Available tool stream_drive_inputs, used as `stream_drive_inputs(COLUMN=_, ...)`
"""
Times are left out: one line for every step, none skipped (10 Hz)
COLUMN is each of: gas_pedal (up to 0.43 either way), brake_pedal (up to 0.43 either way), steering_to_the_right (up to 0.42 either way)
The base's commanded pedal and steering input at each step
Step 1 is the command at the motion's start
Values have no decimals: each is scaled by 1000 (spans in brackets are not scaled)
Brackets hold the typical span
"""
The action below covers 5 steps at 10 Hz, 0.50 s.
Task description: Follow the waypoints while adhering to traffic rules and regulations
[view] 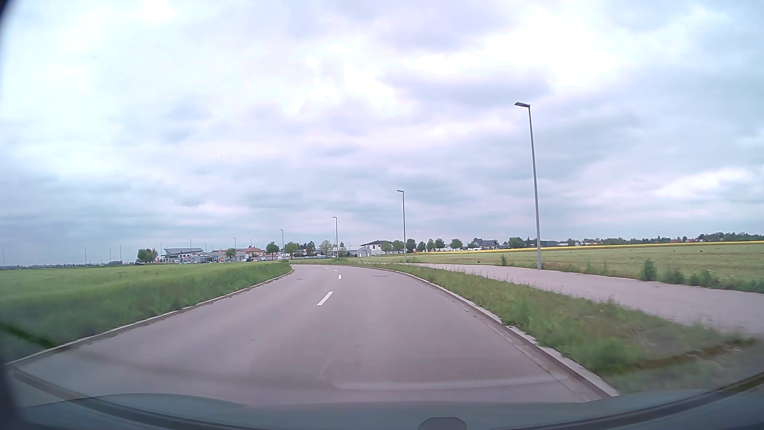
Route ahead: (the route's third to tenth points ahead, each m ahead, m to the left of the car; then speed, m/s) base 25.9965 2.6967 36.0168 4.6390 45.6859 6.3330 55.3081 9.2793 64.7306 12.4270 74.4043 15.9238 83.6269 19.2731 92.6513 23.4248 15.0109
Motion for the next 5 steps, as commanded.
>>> stream_drive_inputs(gas_pedal=177, brake_pedal=0, steering_to_the_right=-30)
stream_drive_inputs(gas_pedal=177, brake_pedal=0, steering_to_the_right=-30)
stream_drive_inputs(gas_pedal=177, brake_pedal=0, steering_to_the_right=-30)
stream_drive_inputs(gas_pedal=177, brake_pedal=0, steering_to_the_right=-30)
stream_drive_inputs(gas_pedal=177, brake_pedal=0, steering_to_the_right=-30)
